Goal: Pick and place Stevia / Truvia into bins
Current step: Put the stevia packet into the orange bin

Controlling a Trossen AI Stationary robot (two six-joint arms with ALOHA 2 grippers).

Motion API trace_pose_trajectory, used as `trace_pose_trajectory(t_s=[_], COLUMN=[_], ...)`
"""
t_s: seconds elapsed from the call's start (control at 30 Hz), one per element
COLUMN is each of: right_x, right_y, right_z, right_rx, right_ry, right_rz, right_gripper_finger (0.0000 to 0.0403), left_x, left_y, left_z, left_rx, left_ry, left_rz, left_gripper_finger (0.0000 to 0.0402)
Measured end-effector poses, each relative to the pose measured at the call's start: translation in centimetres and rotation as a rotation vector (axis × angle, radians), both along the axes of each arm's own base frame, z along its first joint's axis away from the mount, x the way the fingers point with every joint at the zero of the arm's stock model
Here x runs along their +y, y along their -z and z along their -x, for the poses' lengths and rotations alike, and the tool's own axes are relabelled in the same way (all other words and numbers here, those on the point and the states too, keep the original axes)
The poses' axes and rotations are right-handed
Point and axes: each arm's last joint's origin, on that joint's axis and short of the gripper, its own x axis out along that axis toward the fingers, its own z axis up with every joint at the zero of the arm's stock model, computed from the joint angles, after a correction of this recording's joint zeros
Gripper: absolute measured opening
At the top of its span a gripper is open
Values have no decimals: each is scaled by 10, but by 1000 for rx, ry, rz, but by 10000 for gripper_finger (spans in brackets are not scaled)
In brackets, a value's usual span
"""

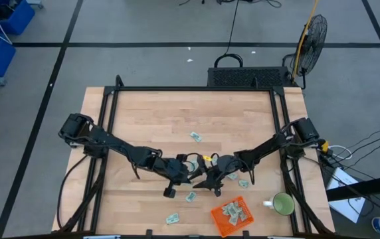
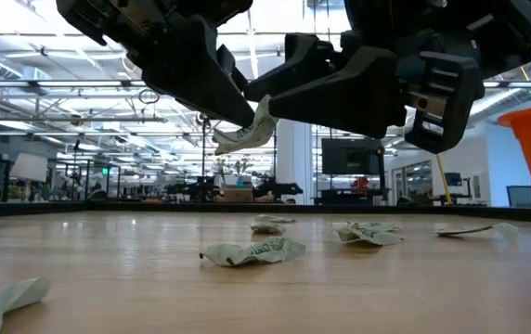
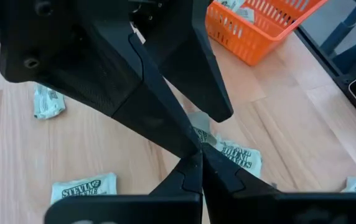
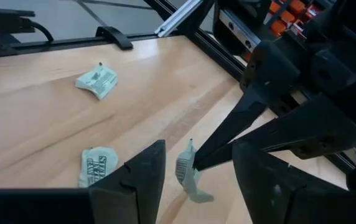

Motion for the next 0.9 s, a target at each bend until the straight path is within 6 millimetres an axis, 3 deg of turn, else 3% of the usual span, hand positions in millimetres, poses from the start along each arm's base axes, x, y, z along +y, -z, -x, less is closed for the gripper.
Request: trace_pose_trajectory(t_s=[0.43,0.77,0.9], right_x=[1,1,0], right_y=[2,5,9], right_z=[1,2,3], right_rx=[27,66,97], right_ry=[-38,-39,-36], right_rz=[-23,-26,-14], right_gripper_finger=[101,68,33], left_x=[0,-1,0], left_y=[-1,-2,-8], left_z=[-1,-1,-4], left_rx=[-10,-27,-75], left_ry=[2,6,-14], left_rz=[3,-2,13], left_gripper_finger=[0,0,2])
